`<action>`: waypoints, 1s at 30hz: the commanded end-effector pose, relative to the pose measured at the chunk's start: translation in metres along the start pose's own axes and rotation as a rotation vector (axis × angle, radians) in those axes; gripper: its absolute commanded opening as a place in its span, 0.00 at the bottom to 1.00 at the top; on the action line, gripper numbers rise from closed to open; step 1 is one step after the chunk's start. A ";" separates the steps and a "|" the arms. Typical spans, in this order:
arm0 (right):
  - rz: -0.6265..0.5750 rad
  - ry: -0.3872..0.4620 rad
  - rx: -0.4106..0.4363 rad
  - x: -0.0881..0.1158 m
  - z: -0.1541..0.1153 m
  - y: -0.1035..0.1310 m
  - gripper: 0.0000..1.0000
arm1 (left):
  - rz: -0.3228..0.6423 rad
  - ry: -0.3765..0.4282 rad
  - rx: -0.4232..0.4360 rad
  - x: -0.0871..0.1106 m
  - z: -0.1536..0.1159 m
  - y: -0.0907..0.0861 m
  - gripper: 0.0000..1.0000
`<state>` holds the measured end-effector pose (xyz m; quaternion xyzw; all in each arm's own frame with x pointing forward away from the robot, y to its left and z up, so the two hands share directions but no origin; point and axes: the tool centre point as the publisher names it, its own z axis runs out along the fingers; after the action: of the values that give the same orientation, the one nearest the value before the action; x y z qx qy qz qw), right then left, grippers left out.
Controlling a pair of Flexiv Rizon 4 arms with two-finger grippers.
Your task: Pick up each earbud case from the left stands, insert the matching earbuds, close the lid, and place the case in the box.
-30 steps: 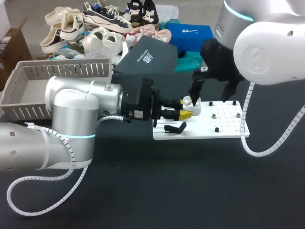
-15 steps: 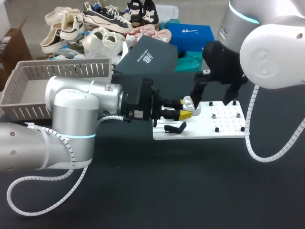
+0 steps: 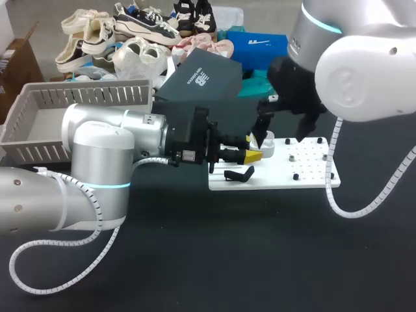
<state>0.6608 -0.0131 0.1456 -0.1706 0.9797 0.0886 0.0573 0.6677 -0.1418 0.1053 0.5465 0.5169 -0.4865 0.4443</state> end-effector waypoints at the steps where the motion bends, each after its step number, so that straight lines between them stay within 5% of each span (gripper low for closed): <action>1: 0.000 0.006 0.003 -0.003 0.001 0.000 1.00 | 0.001 0.000 0.000 0.000 0.001 0.001 0.00; 8: 0.000 -0.016 -0.008 -0.002 -0.008 0.000 1.00 | 0.001 0.000 0.000 0.000 0.001 0.001 0.00; 30: 0.280 -0.155 -0.023 -0.044 -0.003 -0.031 1.00 | 0.001 0.000 0.000 0.000 0.001 0.001 0.00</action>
<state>0.7102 -0.0286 0.1534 -0.0270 0.9854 0.1194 0.1186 0.6678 -0.1419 0.1053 0.5465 0.5169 -0.4865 0.4444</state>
